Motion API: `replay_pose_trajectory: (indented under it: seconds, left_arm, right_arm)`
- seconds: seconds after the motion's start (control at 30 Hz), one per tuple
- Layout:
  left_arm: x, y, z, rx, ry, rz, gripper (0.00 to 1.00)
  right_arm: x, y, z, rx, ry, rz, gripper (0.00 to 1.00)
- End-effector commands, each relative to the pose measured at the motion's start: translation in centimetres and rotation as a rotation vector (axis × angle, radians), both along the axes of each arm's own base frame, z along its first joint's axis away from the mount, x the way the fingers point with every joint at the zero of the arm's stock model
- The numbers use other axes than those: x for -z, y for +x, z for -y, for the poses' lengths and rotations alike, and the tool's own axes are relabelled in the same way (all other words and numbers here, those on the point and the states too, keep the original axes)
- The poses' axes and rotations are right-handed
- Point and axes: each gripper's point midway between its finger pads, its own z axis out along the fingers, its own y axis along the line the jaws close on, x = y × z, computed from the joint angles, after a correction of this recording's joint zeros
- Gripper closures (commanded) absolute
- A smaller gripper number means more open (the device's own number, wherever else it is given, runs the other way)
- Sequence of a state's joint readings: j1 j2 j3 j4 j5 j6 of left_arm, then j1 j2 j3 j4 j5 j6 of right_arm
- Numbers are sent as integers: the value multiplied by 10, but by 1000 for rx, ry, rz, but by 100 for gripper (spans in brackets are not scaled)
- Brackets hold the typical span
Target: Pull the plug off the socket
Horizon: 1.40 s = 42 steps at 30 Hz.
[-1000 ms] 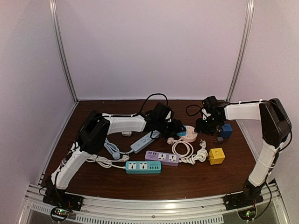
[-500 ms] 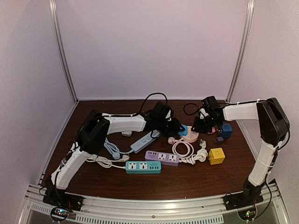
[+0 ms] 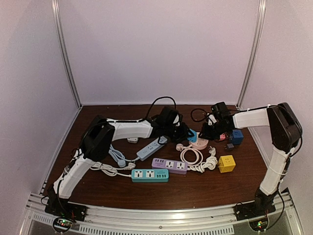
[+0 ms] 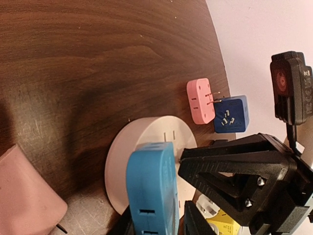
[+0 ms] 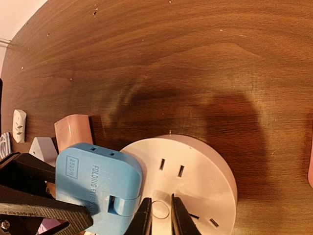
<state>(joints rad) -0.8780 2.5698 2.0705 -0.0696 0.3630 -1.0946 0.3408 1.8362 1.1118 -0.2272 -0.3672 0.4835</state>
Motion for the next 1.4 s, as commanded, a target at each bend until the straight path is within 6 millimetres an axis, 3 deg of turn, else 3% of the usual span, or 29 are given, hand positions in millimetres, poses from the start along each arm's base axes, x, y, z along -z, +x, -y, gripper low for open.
replay_pose_trajectory:
  seconds: [0.0, 0.13, 0.23, 0.77, 1.37]
  left_arm:
    - [-26, 1, 7, 21, -72, 38, 72]
    - [-31, 1, 10, 20, -107, 34, 92]
    - [-34, 1, 11, 24, -125, 29, 100]
    - [-82, -5, 15, 12, -369, 40, 100]
    - [-113, -10, 11, 17, -511, 64, 100]
  right_arm:
    - [24, -16, 0, -3, -7, -72, 85]
    - [26, -20, -1, -5, -8, -77, 86]
    - [29, -24, -1, -3, -11, -84, 87]
    - [48, -29, 7, 33, -44, -120, 92]
    - [54, -28, 7, 37, -48, -129, 93]
